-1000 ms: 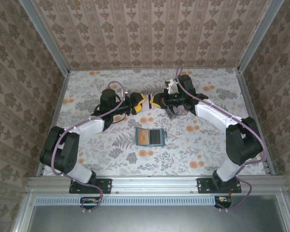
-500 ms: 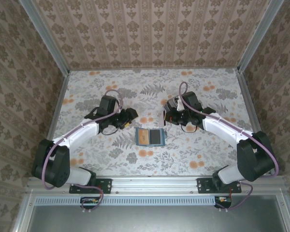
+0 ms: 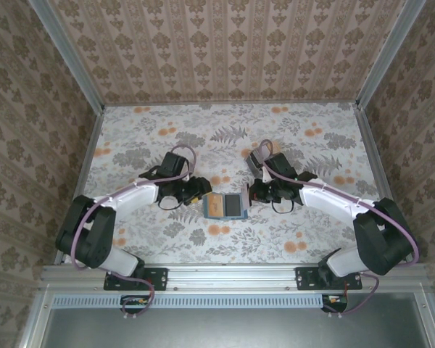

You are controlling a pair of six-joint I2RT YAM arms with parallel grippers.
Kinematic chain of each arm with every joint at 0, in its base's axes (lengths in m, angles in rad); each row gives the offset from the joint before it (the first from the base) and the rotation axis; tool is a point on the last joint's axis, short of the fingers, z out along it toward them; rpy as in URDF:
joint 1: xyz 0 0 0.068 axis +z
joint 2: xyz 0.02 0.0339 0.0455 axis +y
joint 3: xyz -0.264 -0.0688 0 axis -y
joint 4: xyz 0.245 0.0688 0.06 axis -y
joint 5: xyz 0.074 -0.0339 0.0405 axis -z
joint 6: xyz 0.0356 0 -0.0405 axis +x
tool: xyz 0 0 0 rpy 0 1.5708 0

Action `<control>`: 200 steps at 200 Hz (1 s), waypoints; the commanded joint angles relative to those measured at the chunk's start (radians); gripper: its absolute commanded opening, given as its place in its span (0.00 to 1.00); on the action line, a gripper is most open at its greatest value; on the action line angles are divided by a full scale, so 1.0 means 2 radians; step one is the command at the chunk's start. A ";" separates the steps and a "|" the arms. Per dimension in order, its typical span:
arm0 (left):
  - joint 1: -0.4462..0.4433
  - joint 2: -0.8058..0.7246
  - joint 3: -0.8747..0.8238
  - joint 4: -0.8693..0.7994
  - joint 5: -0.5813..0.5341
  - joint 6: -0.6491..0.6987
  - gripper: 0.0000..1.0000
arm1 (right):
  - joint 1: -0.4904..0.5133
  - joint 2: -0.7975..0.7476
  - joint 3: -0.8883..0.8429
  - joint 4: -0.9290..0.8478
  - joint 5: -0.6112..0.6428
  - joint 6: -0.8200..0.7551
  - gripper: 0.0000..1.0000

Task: Put the credit cards into the card holder
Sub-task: Turn over the card slot in the card holder.

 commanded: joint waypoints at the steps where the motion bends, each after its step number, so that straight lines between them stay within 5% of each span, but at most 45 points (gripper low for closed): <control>1: -0.005 0.013 0.004 -0.017 -0.008 0.022 0.54 | 0.006 0.003 -0.006 0.004 0.017 -0.007 0.00; 119: -0.024 0.069 0.011 -0.016 -0.025 0.039 0.24 | 0.010 0.052 -0.033 0.067 0.007 0.012 0.00; 200: -0.029 0.076 0.017 -0.021 -0.033 0.041 0.16 | 0.014 0.024 -0.028 0.069 -0.005 0.035 0.01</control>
